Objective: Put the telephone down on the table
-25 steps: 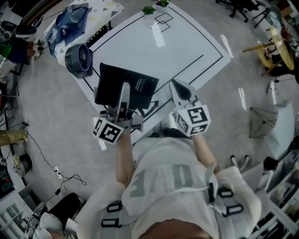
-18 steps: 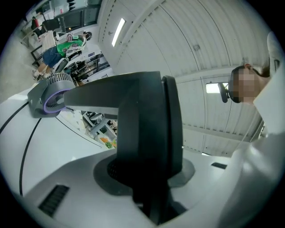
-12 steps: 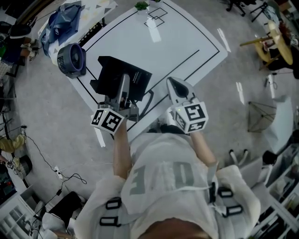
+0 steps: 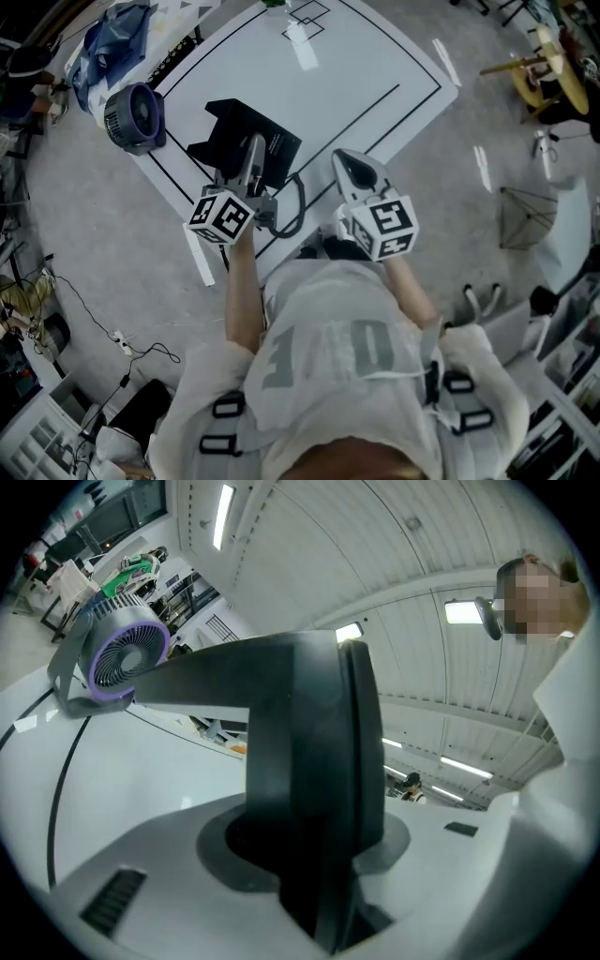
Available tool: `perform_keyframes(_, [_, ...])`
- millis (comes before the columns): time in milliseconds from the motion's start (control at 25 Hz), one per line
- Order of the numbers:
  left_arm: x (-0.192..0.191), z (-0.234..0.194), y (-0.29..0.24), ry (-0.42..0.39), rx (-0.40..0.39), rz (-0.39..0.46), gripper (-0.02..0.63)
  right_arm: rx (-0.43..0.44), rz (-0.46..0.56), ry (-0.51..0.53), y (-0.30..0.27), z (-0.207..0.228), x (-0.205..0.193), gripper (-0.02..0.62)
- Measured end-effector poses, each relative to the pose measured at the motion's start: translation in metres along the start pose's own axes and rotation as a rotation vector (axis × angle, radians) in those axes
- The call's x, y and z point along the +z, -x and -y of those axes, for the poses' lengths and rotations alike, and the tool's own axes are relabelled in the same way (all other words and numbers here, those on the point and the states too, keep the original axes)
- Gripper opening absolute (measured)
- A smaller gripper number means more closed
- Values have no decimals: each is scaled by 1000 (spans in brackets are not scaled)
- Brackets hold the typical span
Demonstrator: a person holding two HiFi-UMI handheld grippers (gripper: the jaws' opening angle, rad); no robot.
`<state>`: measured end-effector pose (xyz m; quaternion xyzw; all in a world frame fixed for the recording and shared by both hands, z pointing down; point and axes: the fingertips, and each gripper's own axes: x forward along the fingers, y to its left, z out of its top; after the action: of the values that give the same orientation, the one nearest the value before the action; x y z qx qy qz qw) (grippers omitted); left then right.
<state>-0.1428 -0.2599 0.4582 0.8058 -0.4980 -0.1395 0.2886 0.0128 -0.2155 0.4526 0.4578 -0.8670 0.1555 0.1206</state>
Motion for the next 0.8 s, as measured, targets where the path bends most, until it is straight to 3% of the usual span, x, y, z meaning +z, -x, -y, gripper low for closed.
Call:
perform_keyframes(600, [-29, -26, -11, 9, 44, -76, 155, -16, -29, -27, 1, 7, -11, 6])
perform_keyframes(800, [-39, -30, -8, 55, 34, -79, 155, -12, -34, -27, -1, 6, -13, 6])
